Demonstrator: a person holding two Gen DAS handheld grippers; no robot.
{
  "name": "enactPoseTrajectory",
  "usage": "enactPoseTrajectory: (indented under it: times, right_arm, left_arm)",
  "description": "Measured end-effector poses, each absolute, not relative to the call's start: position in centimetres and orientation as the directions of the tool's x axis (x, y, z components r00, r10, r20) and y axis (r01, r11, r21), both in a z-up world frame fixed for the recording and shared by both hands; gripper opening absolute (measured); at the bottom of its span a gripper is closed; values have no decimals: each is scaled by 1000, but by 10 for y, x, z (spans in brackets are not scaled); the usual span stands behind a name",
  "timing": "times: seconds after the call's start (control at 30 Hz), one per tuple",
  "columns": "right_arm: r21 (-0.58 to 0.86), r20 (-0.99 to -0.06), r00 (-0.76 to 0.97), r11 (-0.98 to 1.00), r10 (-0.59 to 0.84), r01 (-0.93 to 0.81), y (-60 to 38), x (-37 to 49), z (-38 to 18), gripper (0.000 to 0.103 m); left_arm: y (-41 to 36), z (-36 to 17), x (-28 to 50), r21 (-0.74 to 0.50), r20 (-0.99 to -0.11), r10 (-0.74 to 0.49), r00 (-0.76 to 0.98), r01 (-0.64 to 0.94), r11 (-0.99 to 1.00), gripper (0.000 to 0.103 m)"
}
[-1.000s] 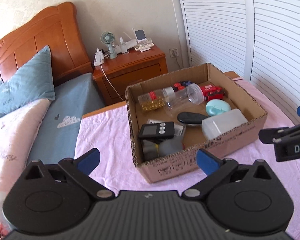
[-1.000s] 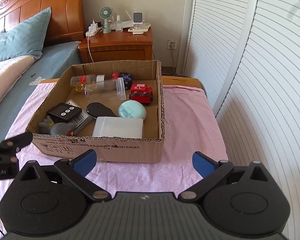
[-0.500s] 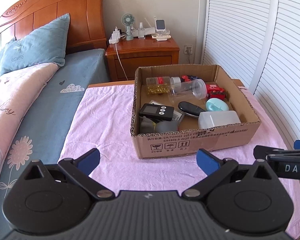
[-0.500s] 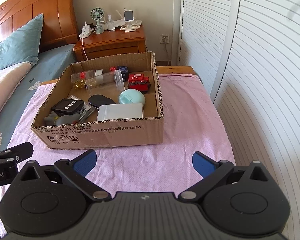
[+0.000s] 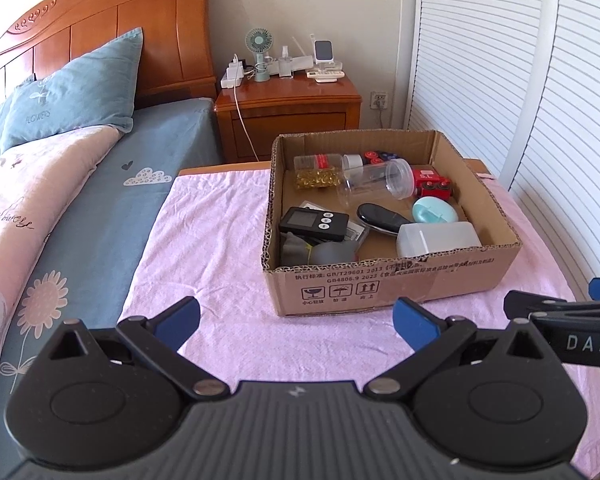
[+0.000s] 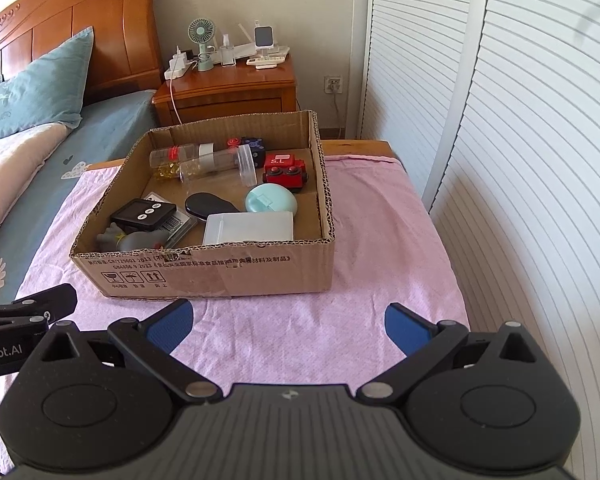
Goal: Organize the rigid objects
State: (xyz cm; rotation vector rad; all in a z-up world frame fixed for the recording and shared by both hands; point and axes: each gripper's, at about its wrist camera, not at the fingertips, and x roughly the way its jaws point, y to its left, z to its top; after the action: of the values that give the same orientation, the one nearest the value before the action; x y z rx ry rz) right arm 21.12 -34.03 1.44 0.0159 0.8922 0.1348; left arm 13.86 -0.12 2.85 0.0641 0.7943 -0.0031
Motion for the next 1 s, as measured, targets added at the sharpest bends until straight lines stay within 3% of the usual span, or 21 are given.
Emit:
enactPoseTrajectory:
  times: [1.0]
  right_arm:
    - [68,-771,625,991,123,-111,-341,210,17,103]
  left_arm:
    - [-7,28,137,80,-722,26,692,46,996,102]
